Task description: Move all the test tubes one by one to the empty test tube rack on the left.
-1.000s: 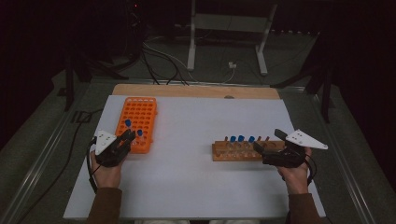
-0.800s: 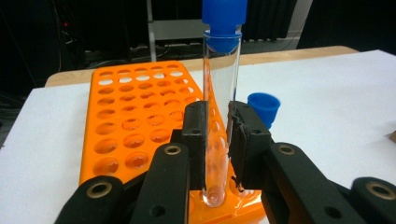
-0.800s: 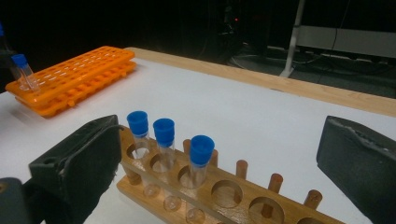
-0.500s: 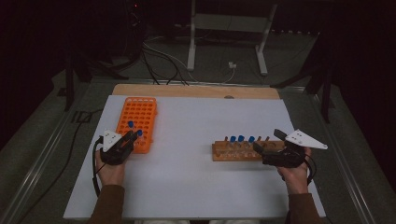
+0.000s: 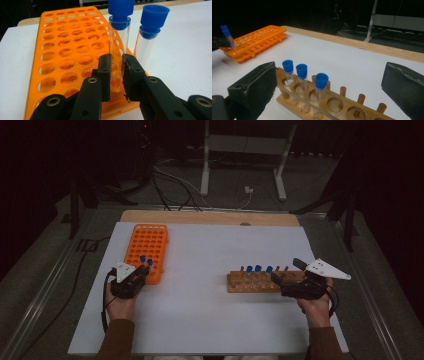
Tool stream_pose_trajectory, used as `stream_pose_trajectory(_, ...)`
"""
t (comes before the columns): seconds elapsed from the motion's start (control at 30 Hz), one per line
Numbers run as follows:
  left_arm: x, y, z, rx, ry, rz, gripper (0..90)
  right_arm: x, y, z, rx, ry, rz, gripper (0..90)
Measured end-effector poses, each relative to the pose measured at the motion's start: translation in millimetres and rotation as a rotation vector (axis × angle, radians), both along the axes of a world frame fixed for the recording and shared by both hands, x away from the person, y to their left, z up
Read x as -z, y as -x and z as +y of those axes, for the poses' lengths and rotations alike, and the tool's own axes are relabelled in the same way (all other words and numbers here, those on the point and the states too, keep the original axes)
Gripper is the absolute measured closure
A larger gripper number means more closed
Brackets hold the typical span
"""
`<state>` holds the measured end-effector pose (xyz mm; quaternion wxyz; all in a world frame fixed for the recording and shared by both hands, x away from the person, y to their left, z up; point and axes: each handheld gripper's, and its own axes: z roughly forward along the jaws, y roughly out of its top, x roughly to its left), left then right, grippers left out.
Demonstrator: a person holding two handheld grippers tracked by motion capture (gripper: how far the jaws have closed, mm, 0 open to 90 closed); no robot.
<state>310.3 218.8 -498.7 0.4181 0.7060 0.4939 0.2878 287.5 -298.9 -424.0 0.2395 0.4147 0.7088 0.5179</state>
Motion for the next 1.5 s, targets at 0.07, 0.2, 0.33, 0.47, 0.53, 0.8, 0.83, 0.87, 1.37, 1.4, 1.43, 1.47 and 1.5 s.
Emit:
stream_pose_trajectory(0.07, 0.1, 0.6, -1.1, -0.005, -0.01, 0.009, 78.4, 1.5, 0.4, 0.3, 0.0, 0.002, 0.005, 0.4)
stream_pose_trajectory(0.2, 2.0, 0.5, -3.3, -0.005, -0.036, 0.022, 78.5, 3.0, -0.7, 0.3, 0.002, 0.003, 0.01, 0.4)
stream_pose_trajectory(0.33, 2.1, 2.3, -2.6, -0.003, -0.035, 0.024, 78.6, 4.2, -0.2, 0.6, 0.0, 0.009, 0.012, 0.4)
stream_pose_trajectory(0.47, 2.3, 3.0, -2.2, -0.005, -0.032, 0.024, 78.6, 6.1, 0.4, -0.1, 0.006, 0.003, 0.017, 0.4)
stream_pose_trajectory(0.53, 2.4, 2.7, -2.0, -0.004, -0.028, 0.024, 78.6, 6.7, -0.4, 0.0, 0.005, 0.008, 0.018, 0.4)
stream_pose_trajectory(0.8, 3.0, 4.2, 3.5, 0.017, 0.034, 0.028, 70.9, 6.5, -0.6, -0.6, 0.01, 0.003, 0.018, 0.4)
stream_pose_trajectory(0.83, 3.1, 4.6, 4.1, 0.021, 0.039, 0.028, 67.4, 6.6, -0.4, -0.8, 0.013, 0.001, 0.02, 0.4)
stream_pose_trajectory(0.87, 3.0, 5.5, 4.9, 0.02, 0.041, 0.028, 65.8, 6.8, -0.1, -1.1, 0.013, 0.0, 0.021, 0.4)
stream_pose_trajectory(1.37, -17.9, 25.2, 21.6, 0.054, 0.212, 0.004, 25.6, 6.8, -1.3, -3.6, 0.013, -0.01, 0.028, 0.4)
stream_pose_trajectory(1.4, -19.6, 27.0, 20.7, 0.055, 0.205, 0.003, 21.1, 7.1, -1.5, -3.0, 0.011, -0.004, 0.029, 0.4)
stream_pose_trajectory(1.43, -21.0, 28.9, 20.2, 0.062, 0.198, -0.003, 16.0, 7.3, -1.5, -2.0, 0.011, 0.006, 0.03, 0.5)
stream_pose_trajectory(1.47, -22.2, 30.7, 19.8, 0.064, 0.197, -0.008, 13.3, 7.4, -1.8, -1.0, 0.009, 0.015, 0.03, 1.3)
stream_pose_trajectory(1.5, -23.2, 31.8, 19.6, 0.065, 0.193, -0.006, 9.1, 7.7, -2.0, -0.2, 0.008, 0.021, 0.028, 1.7)
